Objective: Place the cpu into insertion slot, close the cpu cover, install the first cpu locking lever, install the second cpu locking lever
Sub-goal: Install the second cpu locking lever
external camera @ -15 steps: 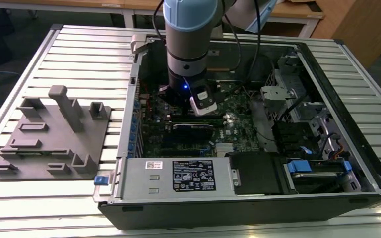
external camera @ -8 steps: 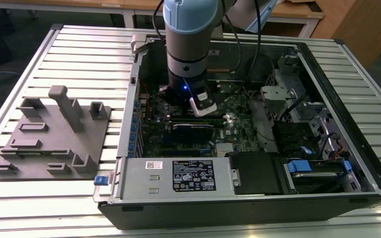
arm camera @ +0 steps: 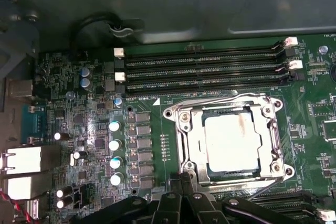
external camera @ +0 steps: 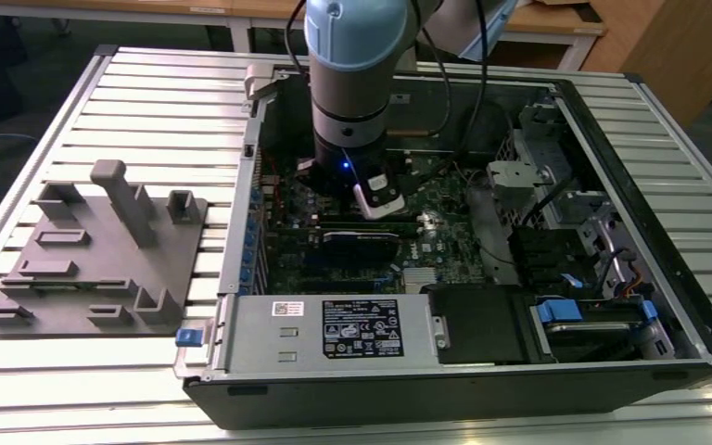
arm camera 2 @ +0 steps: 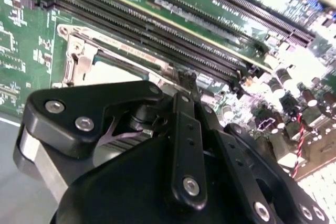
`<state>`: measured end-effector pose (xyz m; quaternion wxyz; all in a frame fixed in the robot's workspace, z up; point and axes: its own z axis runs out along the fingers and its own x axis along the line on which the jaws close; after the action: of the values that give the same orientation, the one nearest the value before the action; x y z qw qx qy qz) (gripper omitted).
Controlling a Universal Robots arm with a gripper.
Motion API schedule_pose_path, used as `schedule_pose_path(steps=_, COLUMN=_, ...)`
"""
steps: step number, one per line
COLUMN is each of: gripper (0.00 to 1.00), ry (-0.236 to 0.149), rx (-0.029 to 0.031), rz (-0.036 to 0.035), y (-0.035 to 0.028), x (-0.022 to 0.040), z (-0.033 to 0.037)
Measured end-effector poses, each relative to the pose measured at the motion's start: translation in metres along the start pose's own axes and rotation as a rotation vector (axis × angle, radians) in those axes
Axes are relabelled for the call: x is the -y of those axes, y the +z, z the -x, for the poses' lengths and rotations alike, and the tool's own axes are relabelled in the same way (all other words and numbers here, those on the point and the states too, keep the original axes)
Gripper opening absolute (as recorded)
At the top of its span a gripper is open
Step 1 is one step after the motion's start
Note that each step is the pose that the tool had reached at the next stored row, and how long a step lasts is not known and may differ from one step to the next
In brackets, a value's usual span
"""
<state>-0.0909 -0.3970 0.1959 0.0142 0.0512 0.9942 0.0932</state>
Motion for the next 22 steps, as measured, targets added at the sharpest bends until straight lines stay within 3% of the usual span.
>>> schedule_pose_path(steps=4, gripper=0.11, ry=0.0, rx=0.0, rz=0.0005, y=-0.0022, x=-0.0004, z=0.0001)
schedule_pose_path(steps=22, gripper=0.11, ry=0.0, rx=0.0, rz=0.0005, y=-0.0379, x=-0.0072, z=0.0008)
